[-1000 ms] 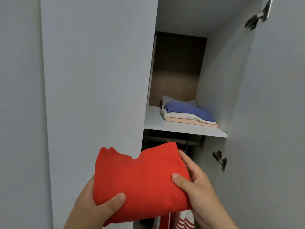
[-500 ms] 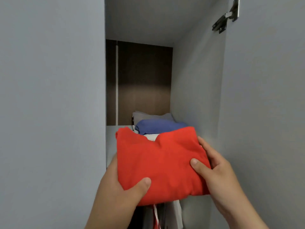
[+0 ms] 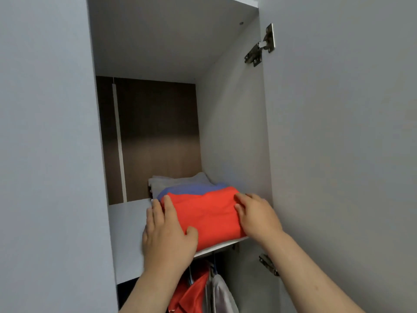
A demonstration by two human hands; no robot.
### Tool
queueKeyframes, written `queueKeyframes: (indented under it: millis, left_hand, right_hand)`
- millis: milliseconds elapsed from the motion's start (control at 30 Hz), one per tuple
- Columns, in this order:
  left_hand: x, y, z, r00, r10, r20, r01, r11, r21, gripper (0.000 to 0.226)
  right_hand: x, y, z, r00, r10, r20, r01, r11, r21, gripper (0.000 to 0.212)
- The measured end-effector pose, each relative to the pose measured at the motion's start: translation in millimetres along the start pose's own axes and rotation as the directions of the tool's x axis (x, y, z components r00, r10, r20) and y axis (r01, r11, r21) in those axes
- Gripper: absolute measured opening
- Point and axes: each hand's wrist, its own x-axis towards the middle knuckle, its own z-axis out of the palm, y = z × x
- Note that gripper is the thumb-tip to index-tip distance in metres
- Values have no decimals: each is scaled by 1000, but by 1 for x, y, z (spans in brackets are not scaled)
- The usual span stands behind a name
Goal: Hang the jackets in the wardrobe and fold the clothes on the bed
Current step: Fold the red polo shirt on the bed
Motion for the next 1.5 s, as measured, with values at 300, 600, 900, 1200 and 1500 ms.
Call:
queueKeyframes:
  millis: [300, 600, 900, 1200, 1500]
  left_hand:
    - [37, -3, 26, 925, 61, 374, -116, 985, 128, 84]
    - [66, -10, 45, 901, -12, 434, -45, 992, 120, 84]
    - [49, -14, 26, 944, 140, 298, -155, 988, 27, 85]
    - [29, 1, 24, 962, 256, 92, -272, 911, 311, 74]
    - [2, -7, 18, 964, 258, 60, -264, 954, 141, 67]
  right_hand:
    - [25, -7, 22, 970, -73, 233, 85, 995, -45, 54]
    - [62, 4, 47, 935, -85, 344, 98, 995, -21, 61]
    - [29, 10, 41, 989, -18, 148, 8, 998, 65, 58]
    - [1, 5, 36, 995, -39, -90, 43, 998, 43, 51]
    - [-47, 14, 34, 983, -49, -178, 91, 968, 233, 51]
